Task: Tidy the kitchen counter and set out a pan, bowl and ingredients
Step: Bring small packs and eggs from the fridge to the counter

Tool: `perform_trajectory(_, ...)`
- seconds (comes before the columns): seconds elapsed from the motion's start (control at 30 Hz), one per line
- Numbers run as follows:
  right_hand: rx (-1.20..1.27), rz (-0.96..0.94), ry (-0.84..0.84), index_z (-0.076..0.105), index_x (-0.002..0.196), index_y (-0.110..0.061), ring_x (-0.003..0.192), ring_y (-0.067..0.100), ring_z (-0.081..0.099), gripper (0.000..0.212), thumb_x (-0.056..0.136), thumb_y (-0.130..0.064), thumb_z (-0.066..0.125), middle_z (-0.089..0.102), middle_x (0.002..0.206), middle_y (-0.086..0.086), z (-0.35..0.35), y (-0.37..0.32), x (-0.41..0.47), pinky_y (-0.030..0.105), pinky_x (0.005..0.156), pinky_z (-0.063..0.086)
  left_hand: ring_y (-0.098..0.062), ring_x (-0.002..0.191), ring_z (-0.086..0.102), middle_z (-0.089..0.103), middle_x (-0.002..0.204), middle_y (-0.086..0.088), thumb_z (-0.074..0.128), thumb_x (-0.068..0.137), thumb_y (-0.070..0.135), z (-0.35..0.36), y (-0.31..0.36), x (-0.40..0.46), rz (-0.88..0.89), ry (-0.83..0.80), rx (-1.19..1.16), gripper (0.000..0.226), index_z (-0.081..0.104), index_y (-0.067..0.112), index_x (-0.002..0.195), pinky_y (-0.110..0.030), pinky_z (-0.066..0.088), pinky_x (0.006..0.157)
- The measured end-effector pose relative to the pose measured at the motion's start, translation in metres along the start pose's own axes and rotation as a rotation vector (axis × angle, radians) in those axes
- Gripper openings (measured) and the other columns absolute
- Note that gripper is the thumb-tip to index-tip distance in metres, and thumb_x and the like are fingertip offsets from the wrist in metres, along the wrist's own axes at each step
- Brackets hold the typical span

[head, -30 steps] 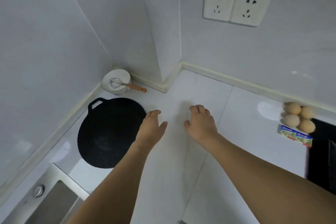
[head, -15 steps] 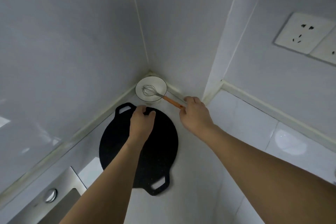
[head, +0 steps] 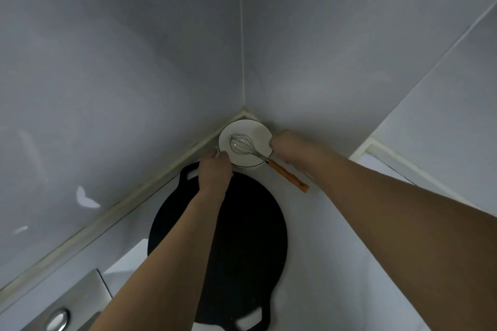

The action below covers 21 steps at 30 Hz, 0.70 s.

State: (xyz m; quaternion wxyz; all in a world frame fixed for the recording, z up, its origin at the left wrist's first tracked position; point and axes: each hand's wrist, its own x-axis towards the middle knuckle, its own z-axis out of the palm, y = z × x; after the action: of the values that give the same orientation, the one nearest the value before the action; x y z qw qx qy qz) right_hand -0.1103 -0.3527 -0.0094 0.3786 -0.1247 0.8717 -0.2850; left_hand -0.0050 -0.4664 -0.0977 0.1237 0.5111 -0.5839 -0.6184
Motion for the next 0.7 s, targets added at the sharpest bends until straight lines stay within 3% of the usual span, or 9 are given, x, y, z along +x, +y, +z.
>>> perform_trajectory(0.1,0.087,0.062,-0.027,0.055,0.111,0.003,0.059,0.011,0.035,0.023,0.099,-0.004,0.036,0.047,0.082,0.006,0.004,-0.005,0.006,0.020,0.049,0.031,-0.032,0.083,0.064,0.067,0.090,-0.025,0.048,0.092,0.019,-0.001,-0.007,0.006,0.043,0.033,0.097,0.019,0.057,0.008,0.079,-0.051,0.055,0.085)
perform_trajectory(0.17,0.090,0.126,-0.048,0.049,0.081,-0.001,0.057,0.011,0.034,0.026,0.101,-0.005,0.034,0.042,0.072,0.006,0.006,-0.008,0.007,0.018,0.048,0.029,-0.033,0.078,0.066,0.068,0.089,-0.029,0.049,0.091,0.016,0.001,-0.006,0.007,0.062,0.070,0.134,0.019,0.058,0.007,0.077,-0.046,0.057,0.077)
perform_trajectory(0.23,0.166,0.186,-0.056,0.039,0.067,-0.006,0.056,0.013,0.034,0.036,0.103,-0.008,0.032,0.038,0.068,0.007,0.008,-0.009,0.010,0.018,0.045,0.029,-0.040,0.081,0.068,0.068,0.086,-0.030,0.051,0.088,0.011,0.003,-0.004,0.006,0.066,0.086,0.142,0.019,0.059,0.003,0.073,-0.052,0.058,0.075)
perform_trajectory(0.3,0.250,0.228,-0.047,0.038,0.066,-0.006,0.055,0.014,0.034,0.038,0.103,-0.009,0.031,0.038,0.067,0.008,0.008,-0.008,0.010,0.017,0.043,0.029,-0.044,0.079,0.068,0.067,0.081,-0.031,0.052,0.086,0.008,0.006,-0.002,0.001,0.093,0.097,0.166,0.021,0.055,0.004,0.065,-0.055,0.058,0.069)
perform_trajectory(0.43,0.382,0.236,-0.050,0.038,0.065,-0.007,0.055,0.015,0.033,0.040,0.104,-0.008,0.028,0.036,0.066,0.008,0.002,-0.002,-0.003,0.020,0.044,0.030,-0.044,0.068,0.067,0.061,0.061,-0.024,0.053,0.085,0.007,0.007,0.002,-0.017,0.172,0.110,0.222,0.032,0.046,0.007,0.054,-0.045,0.053,0.053)
perform_trajectory(0.57,0.388,0.206,-0.043,0.041,0.066,-0.009,0.057,0.014,0.035,0.038,0.102,-0.005,0.030,0.039,0.068,0.007,0.002,0.013,-0.020,0.019,0.047,0.030,-0.038,0.066,0.069,0.064,0.063,-0.022,0.053,0.088,0.009,0.006,0.006,-0.039,0.186,0.101,0.267,0.033,0.047,0.007,0.056,-0.033,0.050,0.053)
perform_trajectory(0.7,0.387,0.219,0.020,0.043,0.068,-0.009,0.056,0.016,0.040,0.034,0.101,-0.008,0.035,0.048,0.073,0.008,-0.005,0.032,-0.060,0.024,0.047,0.031,-0.035,0.059,0.069,0.066,0.060,-0.021,0.054,0.084,0.012,0.006,0.010,-0.072,0.209,0.051,0.309,0.032,0.049,0.003,0.054,-0.040,0.056,0.056)
